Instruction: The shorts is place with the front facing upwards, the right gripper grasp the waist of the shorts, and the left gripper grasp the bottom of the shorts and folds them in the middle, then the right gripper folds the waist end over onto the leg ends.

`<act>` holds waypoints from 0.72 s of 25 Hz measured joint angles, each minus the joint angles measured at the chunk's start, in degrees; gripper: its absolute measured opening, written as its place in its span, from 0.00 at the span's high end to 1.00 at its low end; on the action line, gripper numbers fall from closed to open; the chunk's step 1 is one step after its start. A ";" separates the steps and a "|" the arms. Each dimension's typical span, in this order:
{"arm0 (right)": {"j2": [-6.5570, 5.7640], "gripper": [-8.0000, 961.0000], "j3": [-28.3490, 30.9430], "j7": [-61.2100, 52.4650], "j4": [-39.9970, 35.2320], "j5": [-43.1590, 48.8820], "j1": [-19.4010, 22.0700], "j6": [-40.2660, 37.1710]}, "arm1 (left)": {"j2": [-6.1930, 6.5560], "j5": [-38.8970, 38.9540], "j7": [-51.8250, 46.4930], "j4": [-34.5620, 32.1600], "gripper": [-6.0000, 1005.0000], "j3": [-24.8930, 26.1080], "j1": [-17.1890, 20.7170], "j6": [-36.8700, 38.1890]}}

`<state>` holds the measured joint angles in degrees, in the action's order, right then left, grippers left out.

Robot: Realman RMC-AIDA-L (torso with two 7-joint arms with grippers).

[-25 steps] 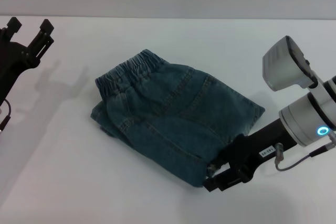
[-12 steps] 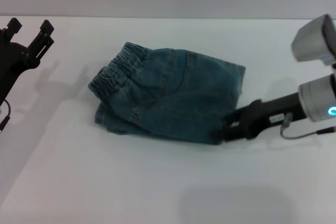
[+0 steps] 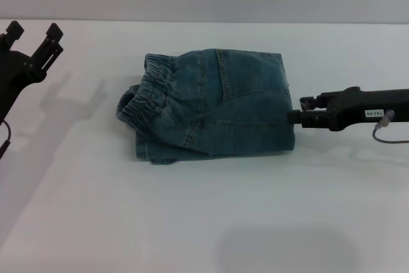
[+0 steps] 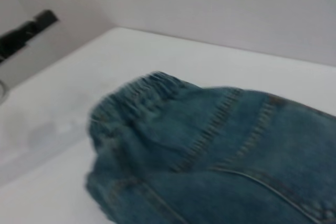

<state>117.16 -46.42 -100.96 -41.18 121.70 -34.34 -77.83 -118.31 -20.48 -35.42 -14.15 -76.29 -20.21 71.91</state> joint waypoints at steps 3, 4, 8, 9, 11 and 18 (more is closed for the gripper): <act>0.28 0.47 0.12 3.72 -2.10 -5.19 2.17 -3.72 | 0.01 0.01 0.00 0.00 0.17 0.28 0.14 0.29; 0.28 0.47 0.12 3.72 -2.10 -5.19 2.17 -3.72 | 0.01 0.01 0.00 0.00 0.17 0.28 0.14 0.29; 0.44 0.47 0.25 12.08 -3.34 -15.73 6.25 -4.62 | 0.00 0.03 0.00 0.01 0.17 0.50 0.98 3.23; 0.57 0.47 0.39 15.58 -3.26 -18.93 7.34 -4.55 | 0.00 0.03 0.00 0.01 0.17 0.50 0.98 3.23; 1.06 0.47 1.10 23.95 -2.32 -26.18 9.81 -4.03 | -0.05 0.13 0.00 0.01 0.17 0.93 1.46 4.96; 1.53 0.47 7.17 56.45 12.85 -53.99 12.50 -0.85 | -0.25 1.31 0.00 0.27 0.17 1.91 3.51 10.35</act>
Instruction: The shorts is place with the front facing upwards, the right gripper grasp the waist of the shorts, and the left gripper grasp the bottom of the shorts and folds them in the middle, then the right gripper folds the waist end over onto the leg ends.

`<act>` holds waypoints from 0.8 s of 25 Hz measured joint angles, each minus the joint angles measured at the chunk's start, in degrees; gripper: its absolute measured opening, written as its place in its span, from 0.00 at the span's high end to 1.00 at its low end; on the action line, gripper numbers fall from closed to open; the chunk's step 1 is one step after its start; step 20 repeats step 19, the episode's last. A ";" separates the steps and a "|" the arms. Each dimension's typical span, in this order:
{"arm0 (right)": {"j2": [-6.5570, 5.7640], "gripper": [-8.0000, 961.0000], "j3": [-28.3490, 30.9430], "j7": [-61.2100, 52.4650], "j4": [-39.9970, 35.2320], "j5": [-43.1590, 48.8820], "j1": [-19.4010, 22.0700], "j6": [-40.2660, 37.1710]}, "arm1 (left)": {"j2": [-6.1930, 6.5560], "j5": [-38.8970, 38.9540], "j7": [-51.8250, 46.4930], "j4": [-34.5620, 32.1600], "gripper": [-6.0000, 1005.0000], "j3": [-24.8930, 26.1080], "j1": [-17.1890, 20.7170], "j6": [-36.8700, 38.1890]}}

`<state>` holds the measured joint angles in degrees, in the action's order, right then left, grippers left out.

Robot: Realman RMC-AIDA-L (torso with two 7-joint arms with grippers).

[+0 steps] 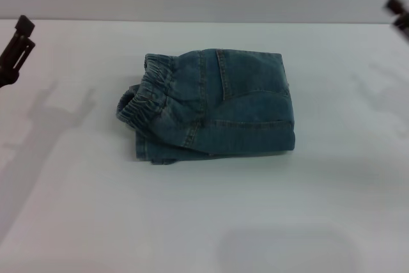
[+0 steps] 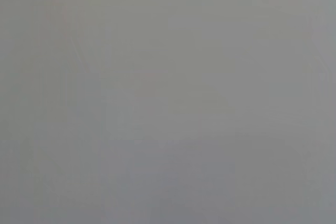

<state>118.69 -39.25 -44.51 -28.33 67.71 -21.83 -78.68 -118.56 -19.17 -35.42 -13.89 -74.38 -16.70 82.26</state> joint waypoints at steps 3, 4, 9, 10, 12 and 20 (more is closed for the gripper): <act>0.01 0.47 2.38 10.48 6.35 -9.67 -0.67 0.64 | -0.11 1.79 0.00 1.88 0.17 0.02 0.44 1.95; 0.06 0.47 2.86 14.48 8.48 -13.37 -1.07 0.68 | -0.11 2.29 0.00 2.67 0.17 0.03 0.45 2.76; 0.14 0.47 3.33 25.41 15.62 -26.19 -3.31 1.13 | -0.16 3.83 0.00 6.49 0.17 0.03 0.75 6.90; 0.14 0.47 3.34 26.62 16.84 -28.65 -4.02 1.49 | -0.24 3.88 -0.06 7.18 0.17 -0.22 1.13 7.96; 0.13 0.47 3.36 26.73 17.09 -29.37 -4.26 1.62 | -0.27 3.88 -0.20 7.55 0.17 -0.44 1.34 8.40; 0.10 0.47 3.48 26.94 17.52 -30.95 -5.28 4.49 | -0.44 3.42 -0.60 9.59 0.17 -1.14 1.49 9.27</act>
